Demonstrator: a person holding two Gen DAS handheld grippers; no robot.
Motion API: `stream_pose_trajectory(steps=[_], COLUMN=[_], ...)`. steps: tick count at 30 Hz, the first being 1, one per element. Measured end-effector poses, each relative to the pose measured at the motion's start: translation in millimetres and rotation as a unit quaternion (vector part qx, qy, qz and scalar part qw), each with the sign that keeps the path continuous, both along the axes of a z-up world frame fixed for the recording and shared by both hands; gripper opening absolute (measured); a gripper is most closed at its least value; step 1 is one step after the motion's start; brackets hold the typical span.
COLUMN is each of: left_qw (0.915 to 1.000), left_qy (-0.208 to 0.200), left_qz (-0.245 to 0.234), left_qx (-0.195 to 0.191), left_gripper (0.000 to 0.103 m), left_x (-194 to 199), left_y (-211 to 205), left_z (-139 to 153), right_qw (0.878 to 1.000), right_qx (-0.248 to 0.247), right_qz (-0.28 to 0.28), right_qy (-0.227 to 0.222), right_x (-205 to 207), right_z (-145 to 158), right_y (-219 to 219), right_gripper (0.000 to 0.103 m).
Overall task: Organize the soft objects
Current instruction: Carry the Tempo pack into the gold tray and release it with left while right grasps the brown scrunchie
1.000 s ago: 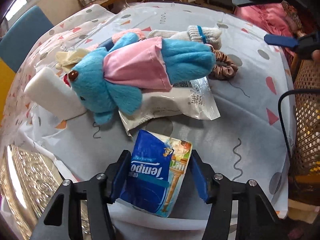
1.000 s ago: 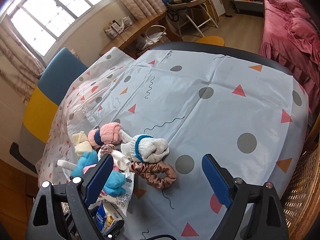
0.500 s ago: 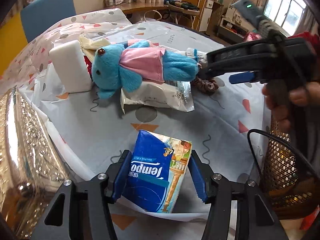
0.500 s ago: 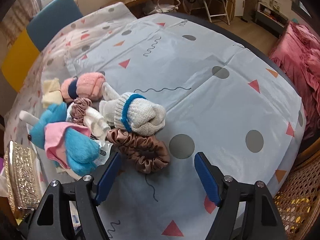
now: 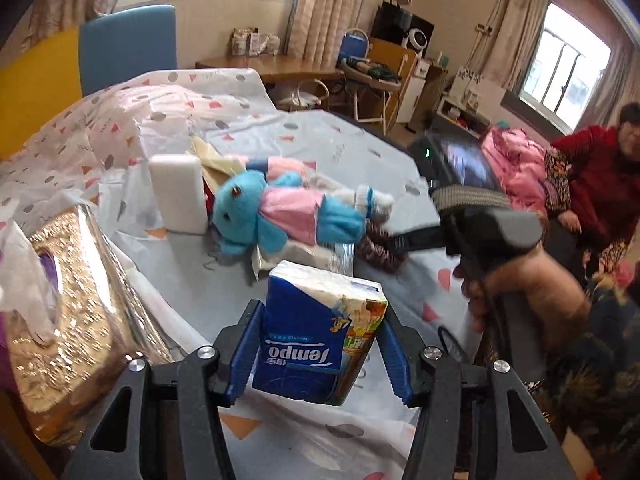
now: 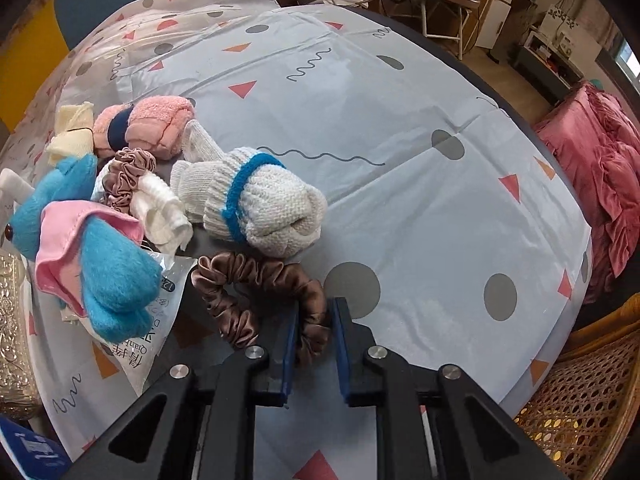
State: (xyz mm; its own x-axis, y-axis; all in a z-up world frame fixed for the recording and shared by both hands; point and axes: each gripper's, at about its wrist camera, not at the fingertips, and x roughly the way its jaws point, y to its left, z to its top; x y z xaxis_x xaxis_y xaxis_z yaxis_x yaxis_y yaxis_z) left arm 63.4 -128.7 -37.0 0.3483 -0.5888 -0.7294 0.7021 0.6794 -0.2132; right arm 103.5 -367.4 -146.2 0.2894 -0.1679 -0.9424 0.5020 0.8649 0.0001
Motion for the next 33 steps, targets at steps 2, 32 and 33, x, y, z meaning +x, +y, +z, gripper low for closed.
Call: stream_pose_trajectory(steps=[2, 32, 33], left_qw=[0.9999, 0.9045, 0.9007], left_qy=[-0.001, 0.022, 0.035], left_qz=[0.013, 0.422, 0.430], left_qx=[-0.010, -0.057, -0.054], left_gripper=[0.056, 0.056, 0.057], left_x=[11, 114, 111], left_y=[1, 340, 346], left_z=[12, 12, -1], right_qw=[1.000, 0.997, 0.997], right_qx=[-0.006, -0.061, -0.063], right_qz=[0.003, 0.041, 0.044], right_qy=[0.002, 0.018, 0.018], right_x=[0, 7, 8], right_z=[-1, -2, -2], right_y=[3, 28, 29], right_gripper=[0.016, 0.015, 0.014])
